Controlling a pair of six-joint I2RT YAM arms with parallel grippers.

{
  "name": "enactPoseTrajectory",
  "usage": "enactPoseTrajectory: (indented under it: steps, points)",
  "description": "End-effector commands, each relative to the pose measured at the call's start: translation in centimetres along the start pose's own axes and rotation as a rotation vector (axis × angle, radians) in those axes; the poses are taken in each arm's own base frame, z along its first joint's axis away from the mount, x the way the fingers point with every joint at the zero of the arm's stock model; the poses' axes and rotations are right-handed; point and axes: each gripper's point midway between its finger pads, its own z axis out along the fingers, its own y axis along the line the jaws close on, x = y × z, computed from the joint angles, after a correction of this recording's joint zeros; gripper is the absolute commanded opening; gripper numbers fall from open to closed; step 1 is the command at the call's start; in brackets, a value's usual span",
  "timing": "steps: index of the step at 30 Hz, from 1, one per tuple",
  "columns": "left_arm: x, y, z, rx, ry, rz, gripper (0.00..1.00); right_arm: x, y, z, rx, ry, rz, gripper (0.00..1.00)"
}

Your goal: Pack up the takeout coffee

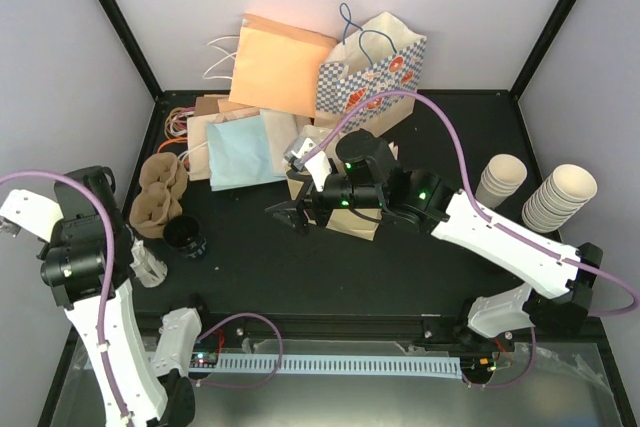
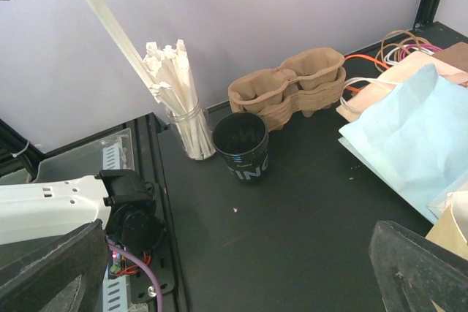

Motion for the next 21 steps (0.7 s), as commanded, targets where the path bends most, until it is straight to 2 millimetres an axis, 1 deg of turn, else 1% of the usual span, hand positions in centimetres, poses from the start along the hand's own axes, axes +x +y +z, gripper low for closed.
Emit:
enactPoseTrajectory:
  steps: [1,6,11,13,15,19,21]
  points:
    - [-0.7,0.2,-1.4,0.05,0.02,-0.037,0.02,-0.7,0.6,-0.1,-0.018,-0.008,-0.02,1.0]
    - [-2.0,0.0,-3.1,0.155,0.004,-0.114,0.02,-0.6,0.5,0.1,-0.014,-0.003,-0.02,1.0]
    - [-3.6,-0.5,-5.6,0.316,-0.024,-0.185,0.02,-0.9,0.6,-0.2,-0.011,-0.008,-0.024,1.0]
    - [-4.2,-0.7,-6.9,0.393,-0.034,-0.217,0.02,-0.8,0.4,-0.1,-0.003,-0.004,-0.027,1.0]
    - [-5.0,-1.1,-8.7,0.503,-0.044,-0.259,0.02,-0.5,0.3,0.1,-0.001,0.007,-0.026,1.0]
    - [-6.7,-0.6,-12.0,0.664,-0.084,-0.352,0.01,-0.2,0.2,0.6,-0.003,0.019,-0.023,1.0]
    - [-7.3,-0.5,-13.1,0.711,-0.091,-0.372,0.02,-0.1,0.1,0.7,0.0,0.025,-0.023,1.0]
